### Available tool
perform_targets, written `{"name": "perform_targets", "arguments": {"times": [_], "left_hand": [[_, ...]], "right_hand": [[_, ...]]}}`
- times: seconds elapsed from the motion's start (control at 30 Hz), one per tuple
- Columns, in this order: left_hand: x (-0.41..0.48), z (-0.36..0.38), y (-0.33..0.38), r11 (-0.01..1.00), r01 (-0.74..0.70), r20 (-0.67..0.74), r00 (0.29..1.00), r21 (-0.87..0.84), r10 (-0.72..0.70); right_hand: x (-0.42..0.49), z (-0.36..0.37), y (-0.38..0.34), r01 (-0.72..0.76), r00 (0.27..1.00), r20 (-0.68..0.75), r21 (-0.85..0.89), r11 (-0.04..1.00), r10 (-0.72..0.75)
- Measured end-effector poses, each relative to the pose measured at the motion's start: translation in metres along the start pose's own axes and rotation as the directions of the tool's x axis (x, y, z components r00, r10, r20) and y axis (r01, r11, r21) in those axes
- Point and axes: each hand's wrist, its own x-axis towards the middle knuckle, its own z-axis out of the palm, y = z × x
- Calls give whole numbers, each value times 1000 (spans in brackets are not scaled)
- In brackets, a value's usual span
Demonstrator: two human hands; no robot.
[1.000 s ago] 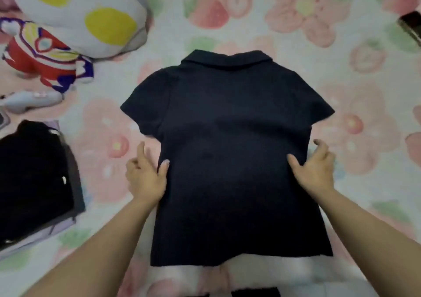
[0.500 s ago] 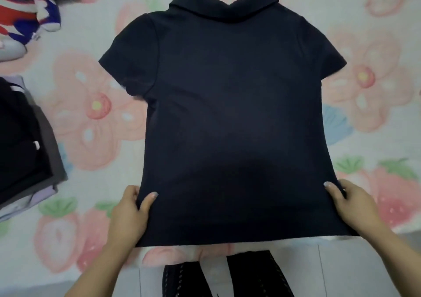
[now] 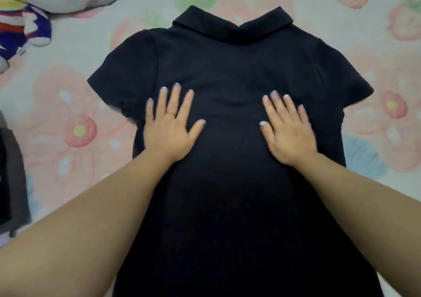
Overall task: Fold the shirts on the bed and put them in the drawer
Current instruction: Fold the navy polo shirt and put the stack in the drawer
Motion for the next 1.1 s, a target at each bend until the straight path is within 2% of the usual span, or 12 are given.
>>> {"name": "perform_targets", "arguments": {"times": [0.1,0.2,0.33,0.4,0.47,0.63,0.7,0.77,0.87,0.93,1.03,1.1], "left_hand": [[1,-5,-67,972,234,-69,969,-34,-236],[-5,-19,-80,863,398,-91,892,-311,-443],[-11,-40,-52,438,395,-63,680,-808,-730],[-28,-43,-36,269,430,31,574,-862,-818],[-56,-39,-22,219,470,79,535,-855,-841],[-123,-24,-2,188,579,204,544,-793,-814],[-136,-21,3,173,579,229,554,-797,-800],[-142,-24,5,209,565,204,580,-798,-789],[-148,-35,9,326,522,112,642,-788,-758],[-152,-45,17,454,475,50,730,-754,-682],[-156,-56,42,640,317,-46,874,-700,-483],[-155,-61,64,715,247,21,951,-654,-309]], "right_hand": [[5,-15,55,-122,992,-3,-130,984,123],[18,-32,37,-173,981,-109,-104,979,162],[68,-47,-69,287,939,-222,89,954,-262],[100,-50,-127,472,880,-139,134,871,-455],[133,-53,-177,587,808,-28,123,800,-589],[179,-52,-258,709,667,306,17,705,-679],[180,-53,-265,707,664,356,-14,707,-657],[177,-63,-256,683,654,360,99,724,-666],[171,-92,-217,640,664,296,250,726,-687],[165,-113,-180,637,671,270,268,723,-691],[152,-133,-116,618,722,267,166,768,-638],[142,-136,-75,528,807,261,81,845,-530]]}}
